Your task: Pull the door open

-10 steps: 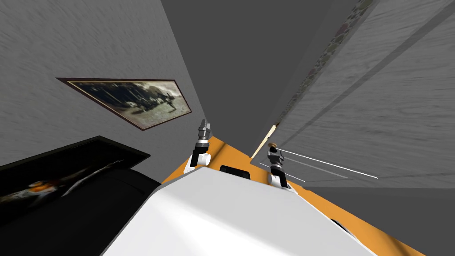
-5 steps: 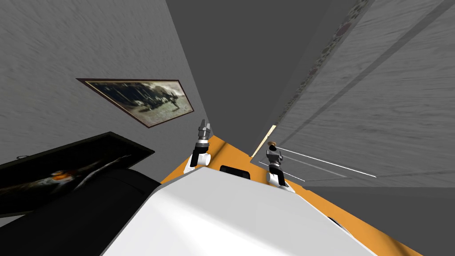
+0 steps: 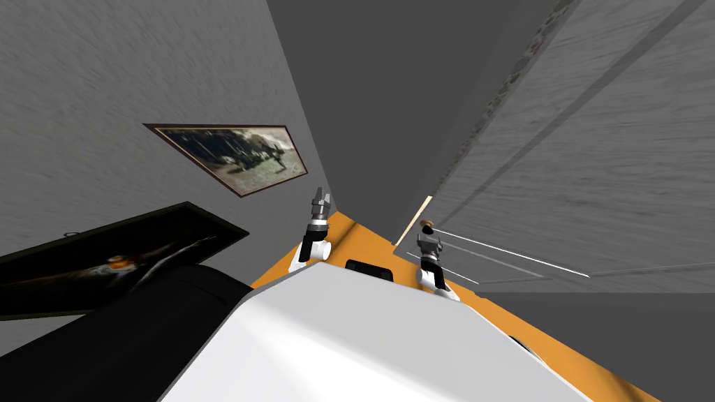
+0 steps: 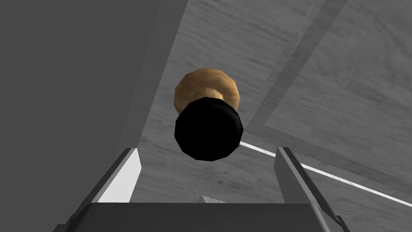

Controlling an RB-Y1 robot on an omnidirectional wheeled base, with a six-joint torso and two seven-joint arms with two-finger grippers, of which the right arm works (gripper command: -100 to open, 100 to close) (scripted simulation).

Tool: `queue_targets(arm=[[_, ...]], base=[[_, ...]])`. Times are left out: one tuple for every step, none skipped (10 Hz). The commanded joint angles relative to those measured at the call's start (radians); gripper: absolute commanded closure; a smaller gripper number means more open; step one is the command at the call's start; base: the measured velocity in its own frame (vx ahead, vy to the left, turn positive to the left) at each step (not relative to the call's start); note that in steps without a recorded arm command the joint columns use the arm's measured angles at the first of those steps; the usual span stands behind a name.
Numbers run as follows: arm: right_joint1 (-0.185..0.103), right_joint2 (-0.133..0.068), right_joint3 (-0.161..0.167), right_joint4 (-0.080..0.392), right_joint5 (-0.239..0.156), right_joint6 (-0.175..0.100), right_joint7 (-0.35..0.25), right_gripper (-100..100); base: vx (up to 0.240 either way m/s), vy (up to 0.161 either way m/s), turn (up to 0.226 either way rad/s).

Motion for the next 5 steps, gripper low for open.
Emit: queue_targets(arm=[[-0.005, 0.009, 0.006, -0.006, -0.024, 0.006, -0.05, -100], [-0.005, 0.009, 0.006, -0.006, -0.024, 0.006, -0.065, -100], [-0.008, 0.014, 0.011, -0.01, -0.04, 0.01, -0.102, -100], [-0.01, 0.019, 0.014, -0.014, -0.054, 0.013, -0.128, -100], [-0.01, 0.019, 0.014, -0.014, -0.054, 0.013, -0.143, -100]], base=[[-0.077, -0.019, 0.068], [-0.06, -0.011, 0.02], [-0.06, -0.011, 0.038], [-0.078, -0.028, 0.057], [-0.059, -0.022, 0.018]])
